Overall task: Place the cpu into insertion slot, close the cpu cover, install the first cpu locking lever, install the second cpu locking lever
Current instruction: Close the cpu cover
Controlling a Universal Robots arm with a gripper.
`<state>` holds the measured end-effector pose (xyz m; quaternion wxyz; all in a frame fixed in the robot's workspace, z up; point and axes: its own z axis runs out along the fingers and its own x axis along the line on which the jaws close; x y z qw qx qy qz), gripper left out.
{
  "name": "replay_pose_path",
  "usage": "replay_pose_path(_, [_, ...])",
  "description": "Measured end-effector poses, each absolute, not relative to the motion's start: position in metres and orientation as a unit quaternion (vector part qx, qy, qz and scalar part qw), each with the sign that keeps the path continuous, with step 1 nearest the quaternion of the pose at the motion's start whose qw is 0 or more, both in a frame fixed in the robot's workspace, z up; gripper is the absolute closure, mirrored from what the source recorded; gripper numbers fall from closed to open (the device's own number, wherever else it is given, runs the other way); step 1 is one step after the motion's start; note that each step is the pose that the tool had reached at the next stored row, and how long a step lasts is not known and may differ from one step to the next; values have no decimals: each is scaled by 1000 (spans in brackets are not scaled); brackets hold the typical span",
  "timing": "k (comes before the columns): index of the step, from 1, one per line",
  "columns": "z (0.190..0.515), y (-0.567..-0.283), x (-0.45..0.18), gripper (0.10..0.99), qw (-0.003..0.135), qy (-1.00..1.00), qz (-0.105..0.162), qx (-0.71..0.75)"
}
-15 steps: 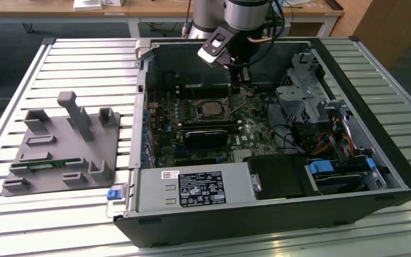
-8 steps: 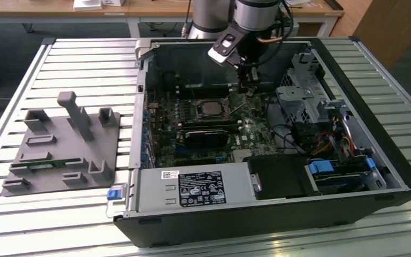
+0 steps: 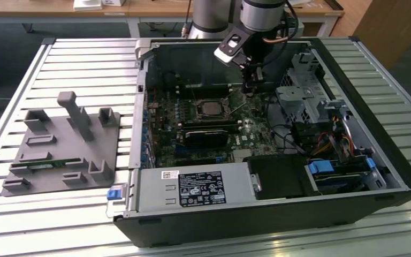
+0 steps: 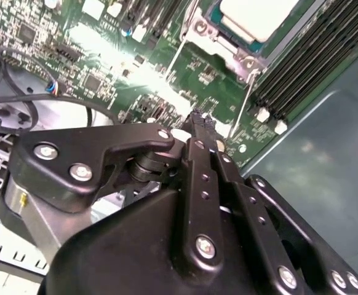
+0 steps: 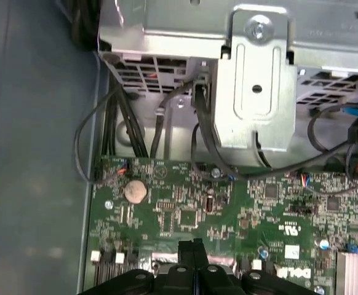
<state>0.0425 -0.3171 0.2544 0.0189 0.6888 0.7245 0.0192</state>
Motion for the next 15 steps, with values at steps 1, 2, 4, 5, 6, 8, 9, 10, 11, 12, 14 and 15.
replay_pose_path(1, [254,-317,44,980,19,724,19,689])
replay_pose_path(2, [254,-317,46,980,19,724,19,689])
replay_pose_path(4, [254,-317,49,980,18,723,18,690])
replay_pose_path(5, [254,-317,51,980,18,723,18,690])
replay_pose_path(6, [254,-317,53,980,18,723,18,690])
replay_pose_path(8, [254,-317,55,980,18,722,17,691])
replay_pose_path(9, [254,-316,56,980,18,722,17,691])
replay_pose_path(10, [253,-316,56,980,18,722,17,692])
replay_pose_path(11, [252,-316,56,980,18,722,17,692])
replay_pose_path(12, [251,-316,57,980,18,721,17,692])
replay_pose_path(14, [250,-316,58,980,18,721,17,693])
replay_pose_path(15, [249,-316,59,980,17,721,17,693])
